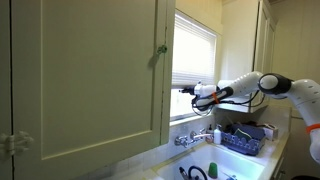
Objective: Open the blinds half way
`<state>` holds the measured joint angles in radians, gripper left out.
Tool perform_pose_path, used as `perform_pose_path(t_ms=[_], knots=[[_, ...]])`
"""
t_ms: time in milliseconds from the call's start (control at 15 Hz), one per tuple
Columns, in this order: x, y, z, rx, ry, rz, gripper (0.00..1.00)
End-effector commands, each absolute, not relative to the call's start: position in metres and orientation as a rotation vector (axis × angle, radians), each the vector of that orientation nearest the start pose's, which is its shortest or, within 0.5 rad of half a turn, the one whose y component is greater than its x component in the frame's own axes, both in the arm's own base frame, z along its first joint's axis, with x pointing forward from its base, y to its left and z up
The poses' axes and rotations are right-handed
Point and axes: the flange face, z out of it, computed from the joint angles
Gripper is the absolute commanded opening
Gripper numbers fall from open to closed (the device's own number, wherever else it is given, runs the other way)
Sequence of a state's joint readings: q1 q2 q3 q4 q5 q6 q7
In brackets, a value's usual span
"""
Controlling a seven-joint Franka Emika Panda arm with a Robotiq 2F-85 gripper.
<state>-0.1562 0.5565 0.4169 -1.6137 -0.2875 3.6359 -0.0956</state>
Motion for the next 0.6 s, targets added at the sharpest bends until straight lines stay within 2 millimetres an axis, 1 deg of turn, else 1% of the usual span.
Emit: perform_pose_path(t_ms=[0,533], knots=[[0.681,0.143,0.537,-2.111,-0.518,-2.055,0.00],[0.668,0.138,0.578,-2.080,-0.497,-2.098,0.00]])
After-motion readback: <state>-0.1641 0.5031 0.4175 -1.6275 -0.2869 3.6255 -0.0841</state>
